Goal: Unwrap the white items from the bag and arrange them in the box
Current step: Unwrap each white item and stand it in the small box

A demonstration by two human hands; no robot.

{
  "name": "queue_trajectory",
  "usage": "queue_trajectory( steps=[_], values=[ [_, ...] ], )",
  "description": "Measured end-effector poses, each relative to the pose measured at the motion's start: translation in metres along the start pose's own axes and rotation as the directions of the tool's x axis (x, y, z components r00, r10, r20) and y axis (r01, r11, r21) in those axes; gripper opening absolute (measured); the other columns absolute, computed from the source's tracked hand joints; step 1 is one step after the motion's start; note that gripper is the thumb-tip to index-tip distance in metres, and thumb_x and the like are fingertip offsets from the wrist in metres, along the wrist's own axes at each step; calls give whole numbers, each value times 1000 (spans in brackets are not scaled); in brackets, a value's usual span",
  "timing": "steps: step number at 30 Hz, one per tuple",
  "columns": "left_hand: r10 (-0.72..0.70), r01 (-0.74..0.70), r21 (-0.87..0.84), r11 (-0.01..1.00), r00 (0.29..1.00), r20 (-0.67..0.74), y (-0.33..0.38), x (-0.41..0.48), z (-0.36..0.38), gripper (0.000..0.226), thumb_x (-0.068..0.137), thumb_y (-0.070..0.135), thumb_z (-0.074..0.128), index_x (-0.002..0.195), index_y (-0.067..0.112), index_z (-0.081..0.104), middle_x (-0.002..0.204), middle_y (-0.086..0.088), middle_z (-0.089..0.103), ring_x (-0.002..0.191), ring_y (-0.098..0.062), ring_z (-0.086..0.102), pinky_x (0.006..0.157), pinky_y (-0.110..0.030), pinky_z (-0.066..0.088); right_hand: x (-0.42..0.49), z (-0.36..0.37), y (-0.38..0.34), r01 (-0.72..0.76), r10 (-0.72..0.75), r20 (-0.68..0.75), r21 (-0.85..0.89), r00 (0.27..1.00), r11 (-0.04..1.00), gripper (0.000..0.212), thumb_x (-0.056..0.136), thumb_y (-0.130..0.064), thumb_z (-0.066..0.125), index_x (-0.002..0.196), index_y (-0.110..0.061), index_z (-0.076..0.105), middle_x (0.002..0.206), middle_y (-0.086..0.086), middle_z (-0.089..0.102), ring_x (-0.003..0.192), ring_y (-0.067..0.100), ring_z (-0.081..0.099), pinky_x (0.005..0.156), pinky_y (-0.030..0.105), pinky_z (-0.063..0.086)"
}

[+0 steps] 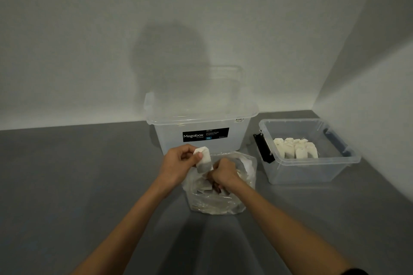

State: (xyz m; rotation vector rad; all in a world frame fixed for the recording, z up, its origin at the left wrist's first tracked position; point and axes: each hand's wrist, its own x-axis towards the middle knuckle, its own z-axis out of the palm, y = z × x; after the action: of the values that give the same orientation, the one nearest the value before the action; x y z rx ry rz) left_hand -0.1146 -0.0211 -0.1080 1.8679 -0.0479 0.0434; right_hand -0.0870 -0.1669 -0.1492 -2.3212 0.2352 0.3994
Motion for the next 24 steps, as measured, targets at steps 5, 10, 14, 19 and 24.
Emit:
queue_trajectory(
  steps=[5, 10, 14, 19, 24],
  values=[
    [-4, 5, 17, 1000, 1000, -25, 5, -3, -4, 24, 88, 11, 63, 111, 19, 57, 67, -3, 67, 65, -13, 64, 67, -33, 52, -12, -21, -6, 75, -76, -4, -86, 997, 993, 19, 89, -1, 53, 76, 3, 67, 66, 15, 70, 49, 21, 66, 55, 32, 59],
    [43, -43, 47, 998, 999, 13, 13, -1, -14, 14, 91, 6, 56, 97, 17, 63, 67, -9, 63, 57, -10, 60, 67, -37, 54, -37, -68, -5, 183, -183, -36, 23, 983, 983, 13, 89, 5, 54, 80, 1, 63, 69, 18, 70, 48, 17, 68, 51, 25, 57],
    [52, -62, 105, 993, 994, 93, 15, 2, -11, 27, 92, 2, 54, 81, 16, 74, 87, -7, 71, 69, -13, 64, 67, -27, 55, -57, -98, -2, 243, -259, -6, 359, 966, 901, 6, 85, 7, 61, 89, 4, 65, 75, 22, 71, 69, 28, 72, 55, 27, 57],
    [42, -57, 131, 990, 992, 116, 20, 3, -1, 21, 89, 5, 57, 88, 16, 76, 95, 2, 72, 84, -12, 68, 75, -31, 58, -62, -111, 4, 196, -250, -6, 639, 968, 744, 7, 85, 4, 64, 92, 3, 66, 80, 17, 70, 71, 20, 71, 63, 29, 60],
    [101, -118, 228, 967, 991, 83, 19, 3, 5, 15, 86, 17, 66, 98, 25, 71, 99, 14, 70, 85, 0, 66, 79, -22, 55, -63, -110, 4, 80, -171, 29, 802, 985, 592, 8, 89, 7, 57, 89, 2, 63, 84, 18, 73, 75, 22, 73, 57, 23, 57]
  ],
)
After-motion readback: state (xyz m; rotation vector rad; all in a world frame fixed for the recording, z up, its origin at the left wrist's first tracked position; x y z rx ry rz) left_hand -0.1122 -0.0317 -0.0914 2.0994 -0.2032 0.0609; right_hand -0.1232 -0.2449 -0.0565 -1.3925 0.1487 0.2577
